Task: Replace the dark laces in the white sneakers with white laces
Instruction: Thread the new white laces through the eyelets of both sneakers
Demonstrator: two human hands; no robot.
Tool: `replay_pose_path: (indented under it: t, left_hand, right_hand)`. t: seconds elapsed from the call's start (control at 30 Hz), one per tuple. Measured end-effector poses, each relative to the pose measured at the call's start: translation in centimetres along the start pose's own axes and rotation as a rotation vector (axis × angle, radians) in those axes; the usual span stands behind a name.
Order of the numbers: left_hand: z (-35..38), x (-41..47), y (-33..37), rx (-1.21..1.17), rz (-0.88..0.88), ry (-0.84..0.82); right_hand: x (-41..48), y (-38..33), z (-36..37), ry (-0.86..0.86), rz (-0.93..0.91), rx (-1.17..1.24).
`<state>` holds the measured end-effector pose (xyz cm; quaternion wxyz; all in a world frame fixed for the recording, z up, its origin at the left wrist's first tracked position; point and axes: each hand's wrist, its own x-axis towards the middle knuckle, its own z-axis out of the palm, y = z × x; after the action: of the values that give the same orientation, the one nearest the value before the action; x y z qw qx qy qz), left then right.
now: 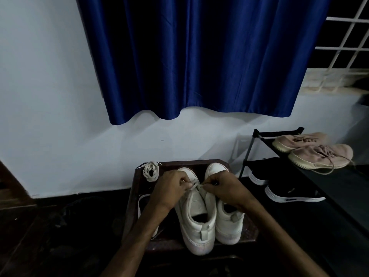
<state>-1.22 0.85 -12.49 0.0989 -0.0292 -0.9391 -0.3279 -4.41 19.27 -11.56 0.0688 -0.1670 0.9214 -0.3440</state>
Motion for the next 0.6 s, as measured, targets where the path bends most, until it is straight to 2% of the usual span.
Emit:
replay_pose_path:
  t: [0.2, 0.3, 0.4, 0.6]
  left_hand:
    - [-0.7, 0.4, -1.3, 0.233, 0.058, -0.011]
    - [-0.6, -0.1, -0.7, 0.044, 0.021, 0.058]
    - [0.2, -0.1, 0.4, -0.105, -0.068, 0.001]
    - [1.3, -0.5, -0.3, -0.126, -0.072, -0.005]
  right_hand:
    - [0.2, 0.3, 0.0, -0.003, 0.005, 0.012]
    - [0.3, 0.3, 0.1, 0.002, -0.007, 0.014]
    - [0.3, 0.4, 0.2, 0.004, -0.01, 0.015]
    - [0.3, 0.5, 0.2, -0.002, -0.011, 0.013]
